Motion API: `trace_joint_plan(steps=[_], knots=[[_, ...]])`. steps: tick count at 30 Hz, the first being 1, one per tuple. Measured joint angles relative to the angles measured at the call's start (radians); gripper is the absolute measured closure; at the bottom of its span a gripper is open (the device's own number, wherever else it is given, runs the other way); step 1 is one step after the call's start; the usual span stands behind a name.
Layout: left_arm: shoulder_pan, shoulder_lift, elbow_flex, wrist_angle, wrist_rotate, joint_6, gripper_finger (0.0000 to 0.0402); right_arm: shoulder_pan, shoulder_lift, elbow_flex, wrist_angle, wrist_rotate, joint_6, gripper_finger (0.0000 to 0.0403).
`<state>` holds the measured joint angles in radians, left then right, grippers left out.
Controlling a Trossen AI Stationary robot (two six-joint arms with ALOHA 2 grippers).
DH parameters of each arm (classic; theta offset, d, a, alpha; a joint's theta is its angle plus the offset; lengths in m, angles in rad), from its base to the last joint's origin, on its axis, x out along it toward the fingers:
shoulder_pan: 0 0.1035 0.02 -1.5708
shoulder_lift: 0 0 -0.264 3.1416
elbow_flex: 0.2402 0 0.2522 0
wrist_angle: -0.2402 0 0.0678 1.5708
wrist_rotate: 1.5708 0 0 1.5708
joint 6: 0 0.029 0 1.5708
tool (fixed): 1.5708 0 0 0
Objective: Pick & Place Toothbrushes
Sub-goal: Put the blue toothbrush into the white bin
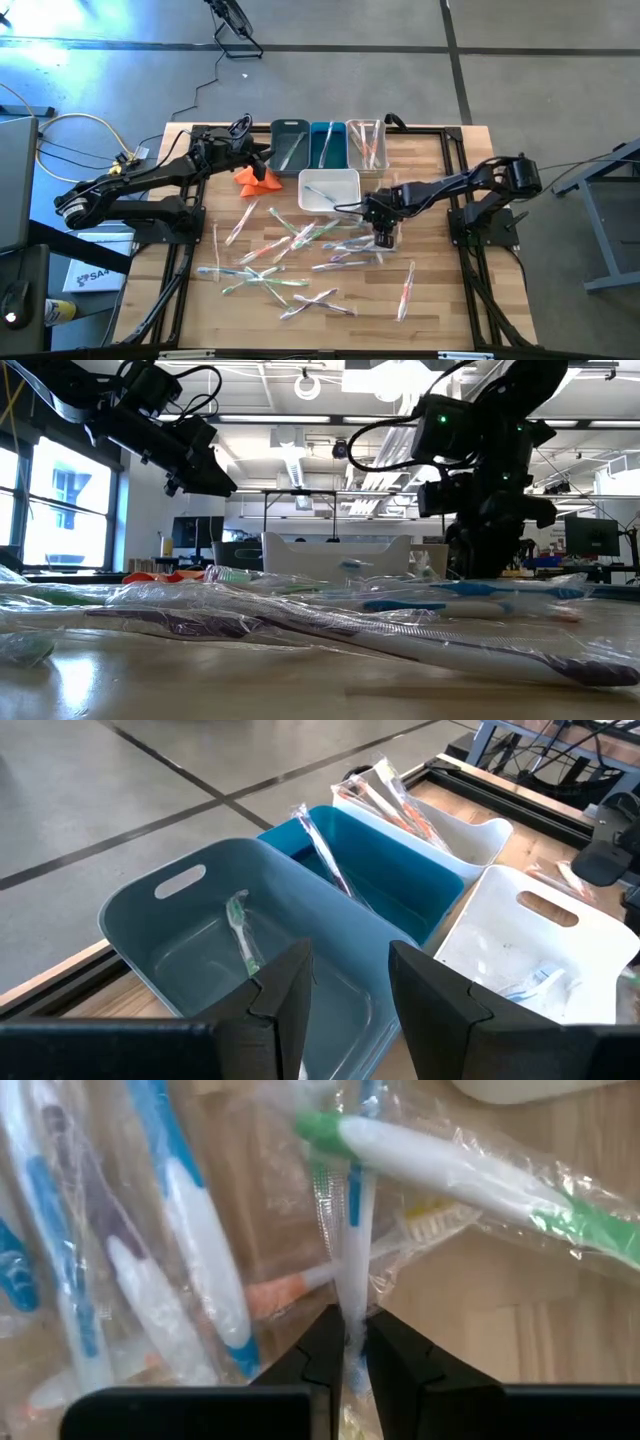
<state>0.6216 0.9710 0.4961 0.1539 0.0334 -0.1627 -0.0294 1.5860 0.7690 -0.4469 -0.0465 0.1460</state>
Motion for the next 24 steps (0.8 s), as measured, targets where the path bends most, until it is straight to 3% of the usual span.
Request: trace_joint_plan(steps=[9, 24], knots=[[0.000, 0.000, 0.000, 0.001, 0.000, 0.000, 0.0268, 0.056, 0.000, 0.044, 0.004, 0.073, -0.045, 0.0372], [0.000, 0.000, 0.000, 0.001, 0.000, 0.000, 0.0268, 0.059, -0.002, 0.146, -0.019, 0.037, -0.072, 0.0372]])
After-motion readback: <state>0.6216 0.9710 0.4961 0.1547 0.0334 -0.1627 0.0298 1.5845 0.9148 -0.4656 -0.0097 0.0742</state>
